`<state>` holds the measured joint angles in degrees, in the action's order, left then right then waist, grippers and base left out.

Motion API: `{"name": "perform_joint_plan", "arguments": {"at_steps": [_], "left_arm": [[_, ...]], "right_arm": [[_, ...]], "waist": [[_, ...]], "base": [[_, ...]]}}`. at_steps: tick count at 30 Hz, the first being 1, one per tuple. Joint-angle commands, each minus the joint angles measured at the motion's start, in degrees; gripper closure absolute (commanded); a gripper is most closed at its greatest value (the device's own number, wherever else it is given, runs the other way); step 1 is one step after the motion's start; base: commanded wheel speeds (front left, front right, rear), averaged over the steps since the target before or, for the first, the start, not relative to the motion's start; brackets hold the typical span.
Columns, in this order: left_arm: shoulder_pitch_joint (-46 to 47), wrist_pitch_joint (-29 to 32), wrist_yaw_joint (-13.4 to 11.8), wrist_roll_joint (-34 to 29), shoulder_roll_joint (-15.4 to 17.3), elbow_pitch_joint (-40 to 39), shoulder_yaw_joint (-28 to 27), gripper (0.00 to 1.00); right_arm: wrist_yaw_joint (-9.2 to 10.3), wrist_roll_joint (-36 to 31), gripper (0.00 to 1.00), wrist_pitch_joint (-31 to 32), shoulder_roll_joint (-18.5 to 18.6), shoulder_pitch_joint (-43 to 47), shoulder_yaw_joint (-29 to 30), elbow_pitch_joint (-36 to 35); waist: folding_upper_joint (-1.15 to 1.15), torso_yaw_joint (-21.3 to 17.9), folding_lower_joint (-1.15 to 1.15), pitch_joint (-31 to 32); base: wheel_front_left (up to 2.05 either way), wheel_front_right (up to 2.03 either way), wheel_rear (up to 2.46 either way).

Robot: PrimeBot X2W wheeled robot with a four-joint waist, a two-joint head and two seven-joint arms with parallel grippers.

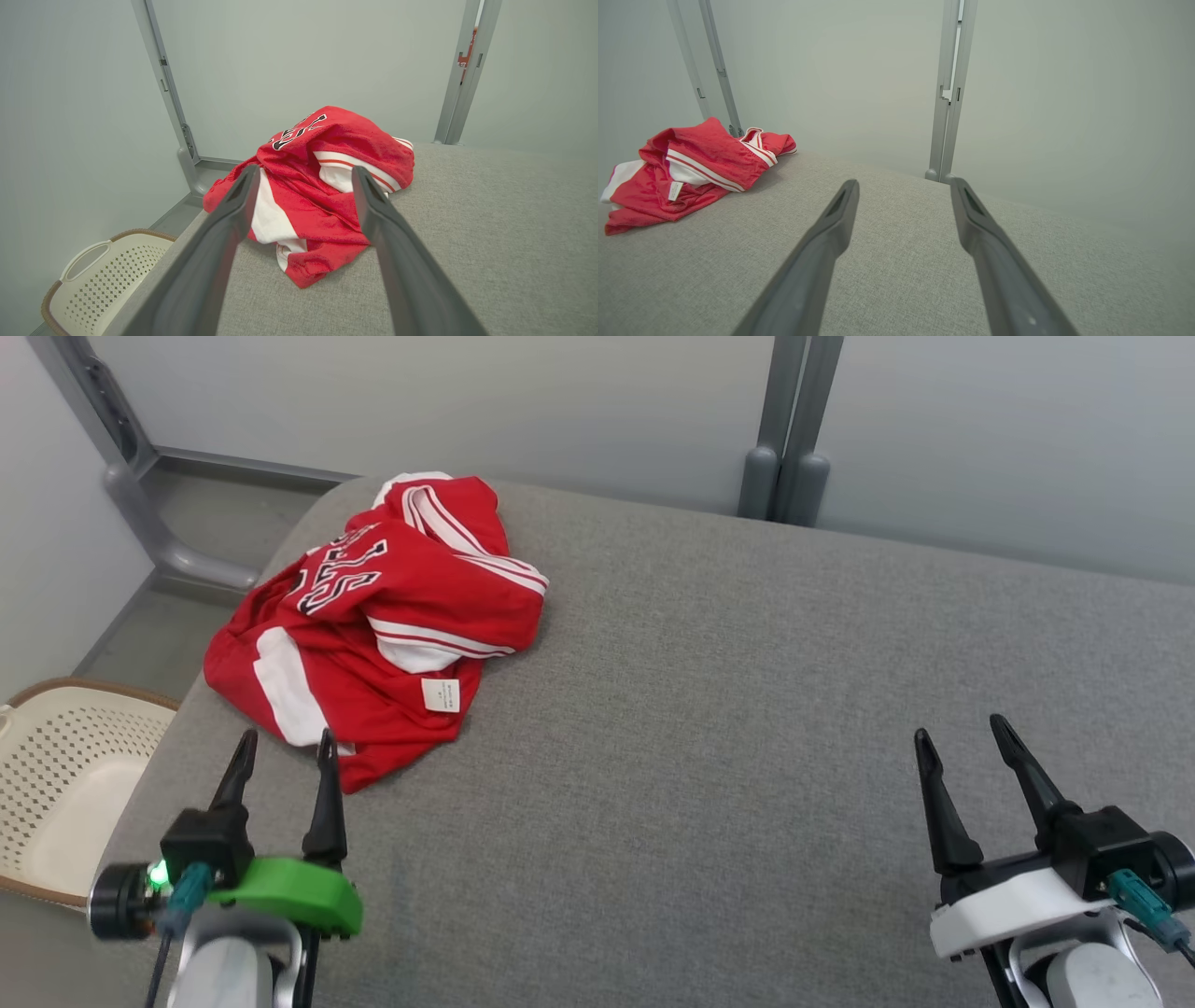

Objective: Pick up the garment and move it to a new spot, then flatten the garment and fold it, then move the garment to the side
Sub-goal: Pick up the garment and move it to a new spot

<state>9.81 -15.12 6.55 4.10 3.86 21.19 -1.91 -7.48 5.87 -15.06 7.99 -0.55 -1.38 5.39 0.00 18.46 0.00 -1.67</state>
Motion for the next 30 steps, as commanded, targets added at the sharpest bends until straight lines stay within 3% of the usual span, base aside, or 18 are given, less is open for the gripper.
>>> {"name": "perform_joint_plan", "arguments": {"at_steps": [1, 6, 11, 19, 20, 21, 22, 30], "left_arm": [[3.6, -0.1, 0.3, 0.5, 0.6, 1.0, 0.6, 0.00], [14.9, 1.0, 0.8, 0.2, 2.7, 9.1, 3.9, 0.00], [28.5, 8.2, 0.9, 0.8, 6.7, 19.7, 7.0, 0.00], [39.2, 17.0, 0.9, 3.5, 13.6, 32.0, 15.3, 0.00], [39.5, 17.7, 0.9, 3.6, 14.2, 33.3, 16.3, 0.13], [40.1, 18.5, 0.9, 4.4, 14.5, 34.8, 17.2, 0.71], [40.5, 18.7, 0.8, 5.0, 14.5, 35.5, 17.9, 1.00], [42.4, 15.4, 0.9, 7.8, 16.8, 37.9, 20.1, 1.00]], "right_arm": [[-0.03, -0.1, 0.00, -0.2, 0.4, -1.5, -0.4, -0.3], [-0.03, -0.2, 0.00, -0.2, 1.1, -5.1, -3.2, -0.5], [-0.03, -0.2, 0.00, -0.2, 1.6, -10.1, -6.9, -0.6], [-0.03, 0.8, 0.00, -0.2, 1.0, -14.7, -12.0, 0.4], [-0.03, 1.1, 0.00, -0.2, 0.7, -14.8, -12.3, 0.7], [-0.03, 1.2, 0.00, -0.2, 0.5, -15.1, -12.6, 0.8], [-0.03, 1.4, 0.00, -0.2, 0.2, -15.2, -12.7, 1.0], [-0.03, 2.2, 0.00, -0.2, -1.3, -12.2, -10.7, 1.7]], "waist": [[0.00, -2.4, 0.00, -3.6], [0.00, -5.4, 0.00, -9.6], [0.00, -9.4, 0.00, -15.6], [0.00, -15.0, 0.00, -19.4], [0.00, -15.4, 0.00, -19.4], [0.00, -16.0, 0.00, -19.4], [0.00, -16.3, 0.00, -19.3], [0.00, -17.7, 0.00, -15.4]], "base": [[0.00, 0.00, 0.00], [0.00, 0.00, 0.00], [0.00, 0.00, 0.00], [0.00, 0.00, 0.00], [0.00, 0.00, 0.00], [0.00, 0.00, 0.00], [0.00, 0.00, 0.00], [0.00, 0.00, 0.00]]}}
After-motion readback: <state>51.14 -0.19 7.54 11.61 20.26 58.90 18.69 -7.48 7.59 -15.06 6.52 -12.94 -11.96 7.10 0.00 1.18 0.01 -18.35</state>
